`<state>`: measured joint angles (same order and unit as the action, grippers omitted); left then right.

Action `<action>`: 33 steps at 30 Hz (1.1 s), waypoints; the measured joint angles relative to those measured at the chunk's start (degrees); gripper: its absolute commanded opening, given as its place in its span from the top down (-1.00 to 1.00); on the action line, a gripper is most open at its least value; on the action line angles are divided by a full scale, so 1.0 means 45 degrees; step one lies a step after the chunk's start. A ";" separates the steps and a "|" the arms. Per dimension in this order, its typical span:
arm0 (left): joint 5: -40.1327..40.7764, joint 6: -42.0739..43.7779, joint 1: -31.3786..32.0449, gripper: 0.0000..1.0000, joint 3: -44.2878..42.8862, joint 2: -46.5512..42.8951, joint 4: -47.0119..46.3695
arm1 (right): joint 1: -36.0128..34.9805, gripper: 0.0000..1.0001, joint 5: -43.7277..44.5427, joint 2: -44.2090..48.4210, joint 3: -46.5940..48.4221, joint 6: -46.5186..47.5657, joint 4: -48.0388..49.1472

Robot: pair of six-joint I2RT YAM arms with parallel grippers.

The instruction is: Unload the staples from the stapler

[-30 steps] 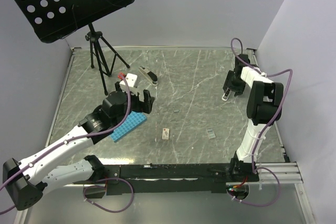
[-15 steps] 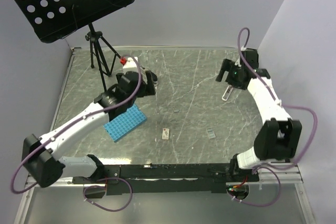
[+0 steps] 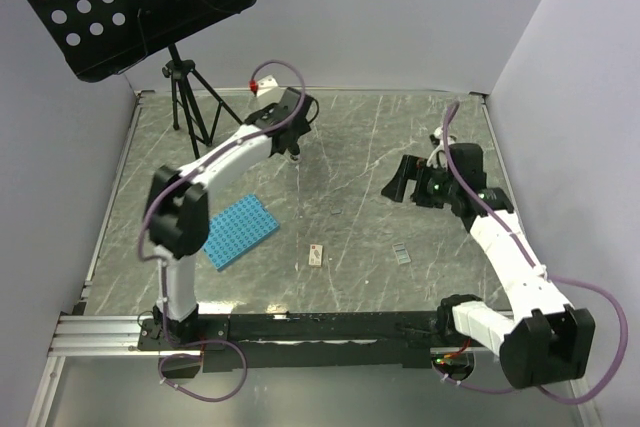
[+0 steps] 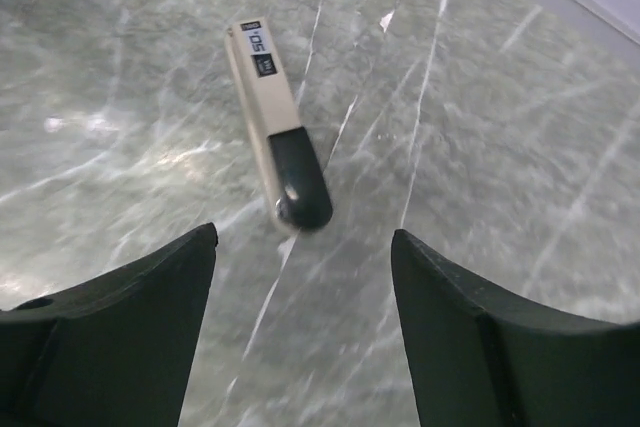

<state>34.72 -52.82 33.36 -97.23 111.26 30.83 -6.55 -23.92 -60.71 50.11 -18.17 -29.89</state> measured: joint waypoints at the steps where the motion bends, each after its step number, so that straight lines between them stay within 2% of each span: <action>1: 0.0131 -0.0068 -0.0010 -0.47 -0.0505 0.0554 0.0087 | -0.0131 -1.00 -0.0083 0.0155 -0.0126 -0.0005 0.0063; 5: 0.0549 -0.0510 -0.0097 -0.40 -0.2929 0.3055 0.1005 | -0.0423 -1.00 -0.0325 0.0505 -0.0432 0.0005 0.0121; 7: 0.0607 -0.0578 -0.0141 -0.27 -0.3439 0.3774 0.1069 | -0.0423 -1.00 -0.0272 0.0534 -0.0432 0.0010 0.0146; 9: 0.0617 -0.0583 -0.0165 -0.22 -0.3531 0.4167 0.1093 | -0.0427 -1.00 -0.0243 0.0597 -0.0432 0.0005 0.0165; 17: 0.0933 -0.0908 -0.0262 -0.26 -0.3512 0.4920 0.1379 | -0.0432 -0.99 -0.0121 0.0748 -0.0432 0.0015 0.0160; 22: 0.0811 -0.0884 -0.0335 0.11 -0.3366 0.4935 0.1039 | -0.0432 -0.99 0.0044 0.0801 -0.0403 0.0019 0.0141; 25: 0.0544 -0.0884 -0.0374 0.52 -0.3021 0.4930 0.0573 | -0.0432 -1.00 -0.0053 0.0797 -0.0219 0.0005 0.0034; 26: 0.0534 -0.0903 -0.0374 0.82 -0.2817 0.4877 0.0437 | -0.0432 -0.99 -0.0141 0.0797 -0.0136 0.0000 0.0029; 27: 0.0437 -0.0889 -0.0374 0.98 -0.2516 0.4779 0.0185 | -0.0432 -0.99 -0.0219 0.0797 -0.0078 -0.0010 0.0029; 33: -0.0306 -0.0899 -0.0398 0.98 -0.0617 0.3405 -0.0719 | -0.0432 -0.99 -0.0656 0.0797 0.0146 -0.0311 0.0160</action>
<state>33.34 -56.86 31.57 -100.01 126.58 27.59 -8.49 -26.87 -57.12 50.76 -19.57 -29.17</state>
